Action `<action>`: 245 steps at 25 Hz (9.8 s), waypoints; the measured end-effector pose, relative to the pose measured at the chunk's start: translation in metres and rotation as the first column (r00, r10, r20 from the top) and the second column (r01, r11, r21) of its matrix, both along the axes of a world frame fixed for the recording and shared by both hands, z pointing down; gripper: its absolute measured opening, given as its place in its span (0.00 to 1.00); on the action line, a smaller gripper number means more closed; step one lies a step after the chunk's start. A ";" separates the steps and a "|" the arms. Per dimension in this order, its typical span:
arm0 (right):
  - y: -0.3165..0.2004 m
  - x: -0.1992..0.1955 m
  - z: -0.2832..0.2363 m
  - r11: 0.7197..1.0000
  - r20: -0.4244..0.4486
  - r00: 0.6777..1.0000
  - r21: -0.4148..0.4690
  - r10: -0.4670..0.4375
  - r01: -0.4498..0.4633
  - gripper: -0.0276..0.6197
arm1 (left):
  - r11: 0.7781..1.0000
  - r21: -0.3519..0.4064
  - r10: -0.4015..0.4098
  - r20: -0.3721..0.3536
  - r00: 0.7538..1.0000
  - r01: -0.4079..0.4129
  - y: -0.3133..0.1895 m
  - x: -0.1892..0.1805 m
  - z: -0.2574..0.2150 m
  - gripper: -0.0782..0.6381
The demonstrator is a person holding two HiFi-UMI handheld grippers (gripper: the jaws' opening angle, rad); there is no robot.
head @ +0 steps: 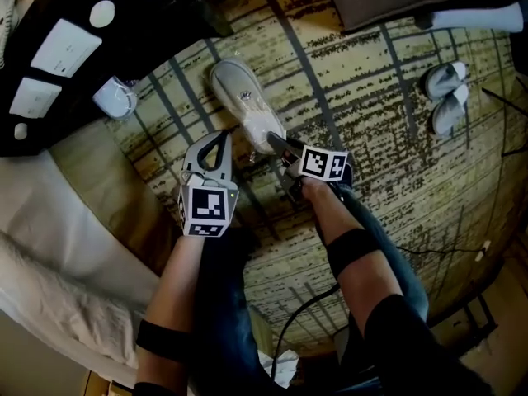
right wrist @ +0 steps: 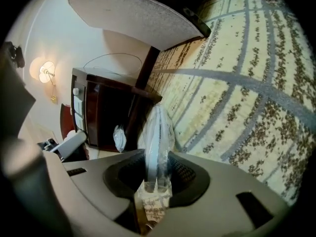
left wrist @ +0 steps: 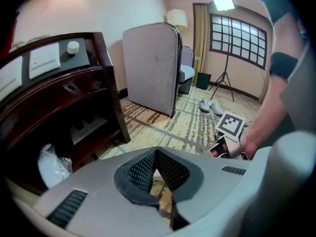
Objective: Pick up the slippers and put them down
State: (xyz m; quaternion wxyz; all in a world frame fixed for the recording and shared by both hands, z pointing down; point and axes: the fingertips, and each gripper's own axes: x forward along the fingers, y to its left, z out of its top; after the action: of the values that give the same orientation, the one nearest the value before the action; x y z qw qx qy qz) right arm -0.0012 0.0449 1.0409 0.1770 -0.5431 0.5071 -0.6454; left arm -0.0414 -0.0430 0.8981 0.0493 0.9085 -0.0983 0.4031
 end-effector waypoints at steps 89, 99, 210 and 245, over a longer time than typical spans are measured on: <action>-0.056 -0.050 -0.829 0.656 -0.820 0.451 0.128 -0.352 0.744 0.05 | 0.809 -0.002 -0.568 -0.261 0.781 0.588 -0.003 -0.206 -0.675 0.09; -0.077 -0.076 -0.799 0.623 -0.800 0.439 0.106 -0.410 0.775 0.05 | 0.811 -0.113 -0.584 -0.206 0.786 0.573 -0.024 -0.199 -0.640 0.24; -0.139 -0.135 -0.104 0.588 -0.664 0.412 -0.051 -0.624 0.807 0.05 | 0.248 -0.854 -0.784 0.101 0.613 0.458 0.009 -0.189 0.161 0.35; -0.068 -0.029 -0.599 0.704 -0.700 0.447 -0.112 -0.557 0.701 0.05 | 0.745 -0.384 -0.626 -0.119 0.771 0.545 -0.001 -0.169 -0.492 0.09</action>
State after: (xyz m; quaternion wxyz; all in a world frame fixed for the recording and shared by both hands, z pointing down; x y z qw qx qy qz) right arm -0.0300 -0.0229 0.4416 -0.2261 -0.4925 0.7592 -0.3605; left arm -0.2105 -0.0444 0.4057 0.3361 0.8510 -0.3053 0.2640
